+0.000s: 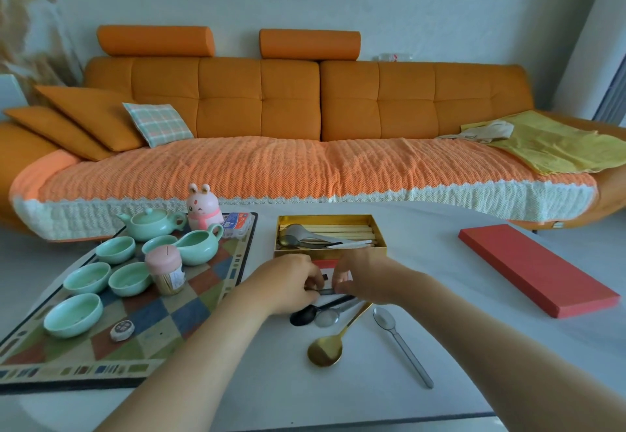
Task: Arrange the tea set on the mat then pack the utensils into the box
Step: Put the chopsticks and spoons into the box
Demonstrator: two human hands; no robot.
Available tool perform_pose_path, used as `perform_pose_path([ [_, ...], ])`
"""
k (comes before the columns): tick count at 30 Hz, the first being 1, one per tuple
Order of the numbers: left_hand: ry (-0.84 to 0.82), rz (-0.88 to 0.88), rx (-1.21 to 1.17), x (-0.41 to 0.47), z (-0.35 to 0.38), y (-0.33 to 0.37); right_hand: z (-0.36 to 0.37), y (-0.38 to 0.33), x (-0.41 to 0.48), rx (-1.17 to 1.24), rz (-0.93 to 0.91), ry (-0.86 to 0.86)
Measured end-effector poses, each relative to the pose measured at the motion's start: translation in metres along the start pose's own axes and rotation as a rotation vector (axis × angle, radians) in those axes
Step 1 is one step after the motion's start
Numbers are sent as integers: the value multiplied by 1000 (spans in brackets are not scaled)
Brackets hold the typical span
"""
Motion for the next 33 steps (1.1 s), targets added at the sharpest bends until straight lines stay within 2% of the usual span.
perform_pose_path([
  [3, 6, -9, 1, 0, 0, 0, -1, 1, -4, 38, -5, -19],
  [6, 41, -62, -95, -2, -3, -1, -2, 2, -6, 52, -14, 17],
  [10, 276, -70, -214, 3, -12, -6, -13, 4, 5, 174, -37, 191],
  [13, 429, -47, -114, 8, -16, -10, -24, 11, 14, 209, -8, 345],
  [16, 470, -44, 14, 13, -15, -16, -26, 24, 25, 240, 104, 430],
  [22, 407, -4, 107, 32, -6, -26, -23, 35, 54, 300, 281, 454],
  [30, 114, -12, 190, 52, 7, -39, -16, 29, 74, 237, 306, 446],
  [33, 94, -26, 188, 55, 8, -42, -16, 25, 73, 255, 263, 371],
])
Point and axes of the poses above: each hand's wrist, its own x-axis towards the middle knuckle, its own z-axis out of the palm, y = z × x, the point moved 1 cm from there along x, towards the middle knuckle, and after that the axes turned 12 degrees about z, right-handed, at the moved point
